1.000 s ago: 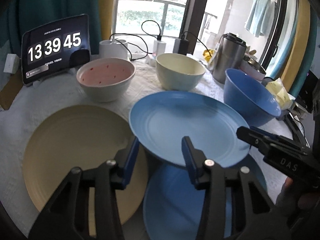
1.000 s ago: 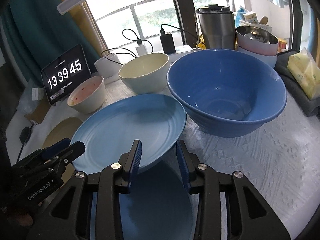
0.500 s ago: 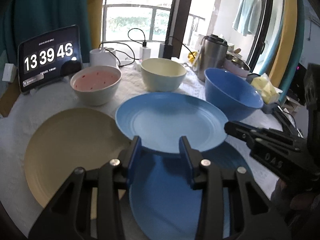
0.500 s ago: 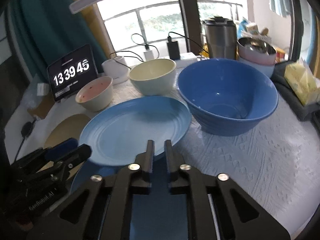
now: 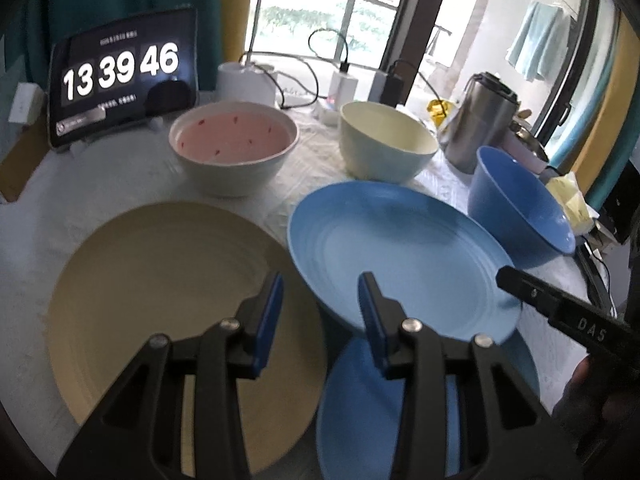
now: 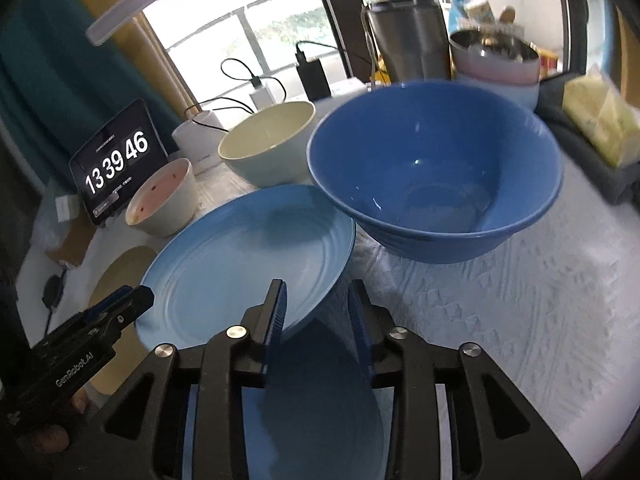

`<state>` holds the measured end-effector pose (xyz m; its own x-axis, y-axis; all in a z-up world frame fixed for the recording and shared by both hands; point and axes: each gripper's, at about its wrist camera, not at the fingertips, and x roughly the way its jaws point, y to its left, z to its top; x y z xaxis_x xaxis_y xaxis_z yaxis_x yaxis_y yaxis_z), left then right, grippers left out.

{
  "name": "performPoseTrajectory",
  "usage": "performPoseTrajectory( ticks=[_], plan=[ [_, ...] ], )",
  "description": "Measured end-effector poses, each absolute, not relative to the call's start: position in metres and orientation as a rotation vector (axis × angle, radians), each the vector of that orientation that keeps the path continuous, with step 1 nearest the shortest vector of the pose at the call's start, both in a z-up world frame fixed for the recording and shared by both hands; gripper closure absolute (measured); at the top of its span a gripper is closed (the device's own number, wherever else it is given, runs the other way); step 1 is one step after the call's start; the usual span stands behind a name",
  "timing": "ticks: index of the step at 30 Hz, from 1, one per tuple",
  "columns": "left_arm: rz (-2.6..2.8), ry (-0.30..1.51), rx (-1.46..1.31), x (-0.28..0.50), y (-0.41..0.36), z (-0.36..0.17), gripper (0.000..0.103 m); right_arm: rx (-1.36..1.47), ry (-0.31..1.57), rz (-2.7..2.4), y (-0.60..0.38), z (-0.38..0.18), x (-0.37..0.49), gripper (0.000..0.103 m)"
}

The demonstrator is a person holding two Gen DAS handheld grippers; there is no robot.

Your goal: Organize plates and bowls

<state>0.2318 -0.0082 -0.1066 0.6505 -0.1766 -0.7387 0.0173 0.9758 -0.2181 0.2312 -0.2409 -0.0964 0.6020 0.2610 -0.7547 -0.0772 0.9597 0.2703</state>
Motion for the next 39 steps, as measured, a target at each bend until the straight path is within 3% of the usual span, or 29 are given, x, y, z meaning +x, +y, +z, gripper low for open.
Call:
performPoseTrajectory(
  ticks=[13, 20, 39],
  plan=[
    [-0.154, 0.903, -0.204, 0.242, -0.017, -0.115, 0.06, 0.185, 0.935, 0.192, -0.233, -0.105, 0.243, 0.068],
    [-0.167, 0.881, -0.191, 0.228, -0.016, -0.11, 0.061, 0.153, 0.909, 0.17, -0.23, -0.098, 0.231, 0.078],
    [-0.188, 0.817, -0.188, 0.177, -0.008, -0.087, 0.061, 0.125, 0.84, 0.166, -0.223, -0.074, 0.182, 0.078]
  ],
)
